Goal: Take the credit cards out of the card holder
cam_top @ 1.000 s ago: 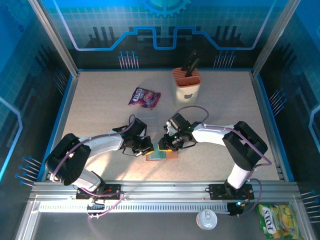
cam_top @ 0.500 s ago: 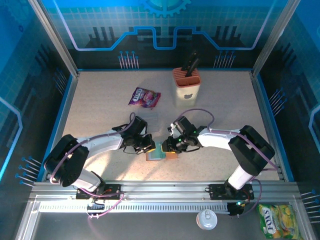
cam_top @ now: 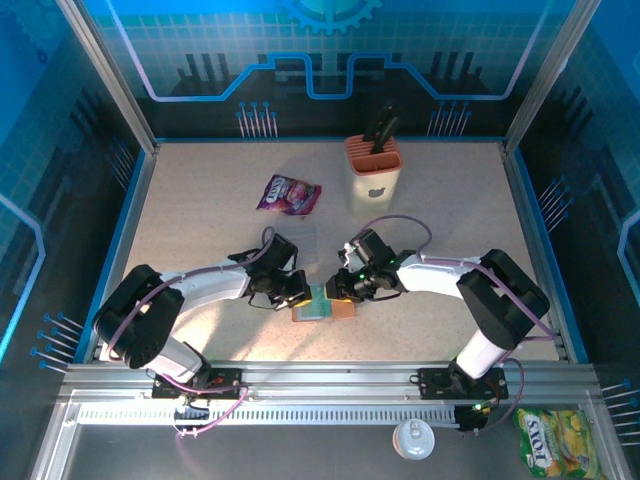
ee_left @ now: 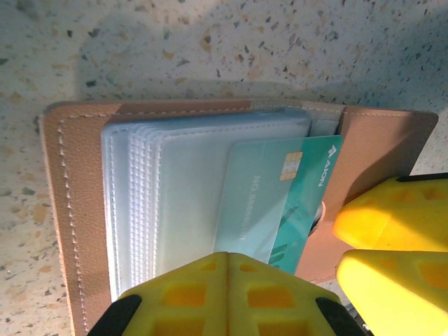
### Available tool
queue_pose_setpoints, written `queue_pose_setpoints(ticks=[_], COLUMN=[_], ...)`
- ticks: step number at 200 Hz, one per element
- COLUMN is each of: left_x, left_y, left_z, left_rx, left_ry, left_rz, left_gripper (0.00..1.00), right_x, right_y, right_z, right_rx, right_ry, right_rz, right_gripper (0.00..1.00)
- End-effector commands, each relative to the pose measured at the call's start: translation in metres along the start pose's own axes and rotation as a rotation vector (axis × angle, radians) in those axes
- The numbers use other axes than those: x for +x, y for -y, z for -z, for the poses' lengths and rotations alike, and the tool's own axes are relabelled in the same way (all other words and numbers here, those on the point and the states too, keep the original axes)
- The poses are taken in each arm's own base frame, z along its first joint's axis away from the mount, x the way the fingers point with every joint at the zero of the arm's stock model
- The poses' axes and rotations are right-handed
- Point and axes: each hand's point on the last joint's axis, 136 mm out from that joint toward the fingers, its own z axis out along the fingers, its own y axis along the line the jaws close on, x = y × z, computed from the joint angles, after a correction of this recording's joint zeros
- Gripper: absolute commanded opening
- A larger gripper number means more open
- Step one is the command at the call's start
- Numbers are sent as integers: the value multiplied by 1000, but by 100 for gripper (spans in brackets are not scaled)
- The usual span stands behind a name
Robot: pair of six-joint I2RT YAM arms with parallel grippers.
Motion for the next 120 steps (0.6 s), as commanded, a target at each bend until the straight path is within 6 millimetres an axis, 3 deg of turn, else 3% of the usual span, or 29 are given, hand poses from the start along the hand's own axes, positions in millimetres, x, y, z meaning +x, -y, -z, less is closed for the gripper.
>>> queue_pose_setpoints(ticks=[1,120], left_x=[3,7], left_y=[-10,-20], left_z=[-4,-9], left_rx=[-44,-84], left_ry=[-12,-35], left_rz=[-9,11], left_gripper=[7,7], right_x=[1,2], right_y=[7,5], right_z=[-5,-14], right_rx=[-4,-63], right_ry=[-17,-40], right_rz=[-30,-55], right_gripper=[32,28])
